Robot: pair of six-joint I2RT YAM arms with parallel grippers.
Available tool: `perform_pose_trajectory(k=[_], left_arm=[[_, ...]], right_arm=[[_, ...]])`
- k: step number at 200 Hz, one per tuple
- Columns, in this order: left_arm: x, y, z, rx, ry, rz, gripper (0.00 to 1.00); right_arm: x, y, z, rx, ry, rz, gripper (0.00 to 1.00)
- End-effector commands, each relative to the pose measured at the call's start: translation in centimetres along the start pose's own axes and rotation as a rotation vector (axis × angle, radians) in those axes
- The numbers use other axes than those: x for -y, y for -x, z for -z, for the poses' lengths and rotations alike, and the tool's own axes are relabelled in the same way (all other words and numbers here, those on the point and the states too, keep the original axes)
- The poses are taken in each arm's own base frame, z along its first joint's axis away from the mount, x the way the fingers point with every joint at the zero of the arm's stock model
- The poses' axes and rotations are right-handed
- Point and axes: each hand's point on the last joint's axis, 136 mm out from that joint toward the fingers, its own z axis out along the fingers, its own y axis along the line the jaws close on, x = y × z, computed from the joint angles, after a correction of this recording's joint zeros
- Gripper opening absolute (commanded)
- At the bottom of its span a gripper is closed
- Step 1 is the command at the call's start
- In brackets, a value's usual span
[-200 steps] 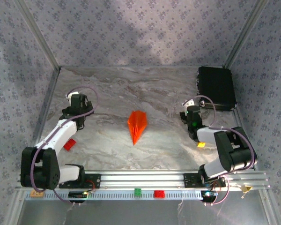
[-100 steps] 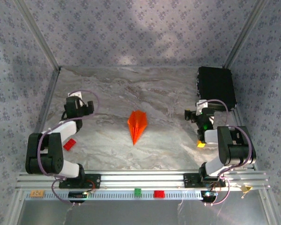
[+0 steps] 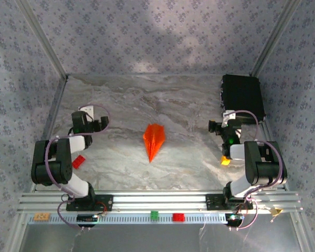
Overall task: Fold a paper plane with a square sheet of paper (pick it up from the middle)
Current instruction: Reset both arms
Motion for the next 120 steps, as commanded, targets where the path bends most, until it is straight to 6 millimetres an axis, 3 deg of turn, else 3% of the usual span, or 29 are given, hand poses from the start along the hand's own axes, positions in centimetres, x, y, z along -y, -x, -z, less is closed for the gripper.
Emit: perform_pose_trajectory(k=[1, 16, 31, 40, 56, 120], left_arm=[[1.4, 1.5, 0.6, 0.074, -0.093, -0.050, 1.00], [1.4, 1.3, 1.4, 0.128, -0.058, -0.072, 1.00], [-1.1, 1.0, 2.3, 0.276, 0.082, -0.008, 1.00], [-2.0, 0.3, 2.4, 0.214, 0.116, 0.026, 1.00], [-0.4, 0.8, 1.2, 0.183, 0.053, -0.032, 1.00], [-0.7, 0.6, 1.3, 0.168, 0.097, -0.039, 1.00]], right_arm=[[0.4, 0.8, -0.2, 0.015, -0.018, -0.017, 0.99], [0.4, 0.8, -0.2, 0.015, -0.018, -0.017, 0.99], [0.4, 0.8, -0.2, 0.016, -0.017, -0.017, 0.99], [0.4, 0.8, -0.2, 0.016, -0.017, -0.017, 0.99], [0.4, 0.9, -0.2, 0.017, -0.017, -0.017, 0.99], [0.3, 0.8, -0.2, 0.015, -0.016, -0.017, 0.99]])
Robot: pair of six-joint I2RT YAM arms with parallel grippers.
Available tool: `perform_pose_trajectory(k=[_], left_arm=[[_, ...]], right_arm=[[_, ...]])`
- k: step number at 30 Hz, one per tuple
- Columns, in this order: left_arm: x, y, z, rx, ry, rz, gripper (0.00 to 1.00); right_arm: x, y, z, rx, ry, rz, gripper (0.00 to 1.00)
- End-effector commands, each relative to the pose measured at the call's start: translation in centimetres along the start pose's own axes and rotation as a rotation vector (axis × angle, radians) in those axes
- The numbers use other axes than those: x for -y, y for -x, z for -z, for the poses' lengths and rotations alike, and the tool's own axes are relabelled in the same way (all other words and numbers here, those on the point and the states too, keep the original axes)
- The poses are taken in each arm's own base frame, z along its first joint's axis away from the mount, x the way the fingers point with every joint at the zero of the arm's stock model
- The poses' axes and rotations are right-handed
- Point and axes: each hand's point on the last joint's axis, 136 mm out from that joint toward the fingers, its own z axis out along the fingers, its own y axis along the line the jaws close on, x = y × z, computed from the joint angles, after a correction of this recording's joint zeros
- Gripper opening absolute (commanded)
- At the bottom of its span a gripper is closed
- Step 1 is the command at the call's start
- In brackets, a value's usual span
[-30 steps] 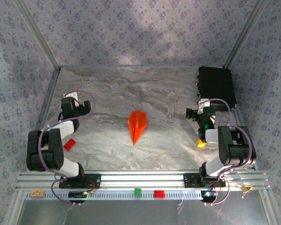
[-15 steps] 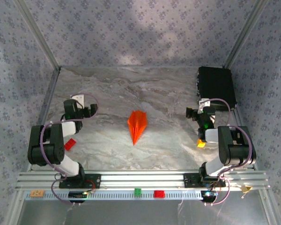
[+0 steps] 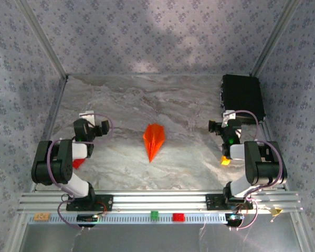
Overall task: Fold a paper plane with a square sheet of paper (pick it up from the middle)
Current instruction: Reset both arms
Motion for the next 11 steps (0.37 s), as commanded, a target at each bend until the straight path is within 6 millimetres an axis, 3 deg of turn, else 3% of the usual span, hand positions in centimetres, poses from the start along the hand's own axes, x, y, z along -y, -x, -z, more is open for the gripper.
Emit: perform_pose_trajectory(k=[1, 11], left_arm=[[-0.22, 1.84, 0.00, 0.056, 0.035, -0.014, 1.00], [-0.19, 1.89, -0.02, 0.057, 0.037, -0.014, 1.00]], right_arm=[[0.33, 0.79, -0.22, 0.015, -0.016, -0.016, 0.99], [0.36, 0.76, -0.23, 0.014, -0.016, -0.016, 0.99]])
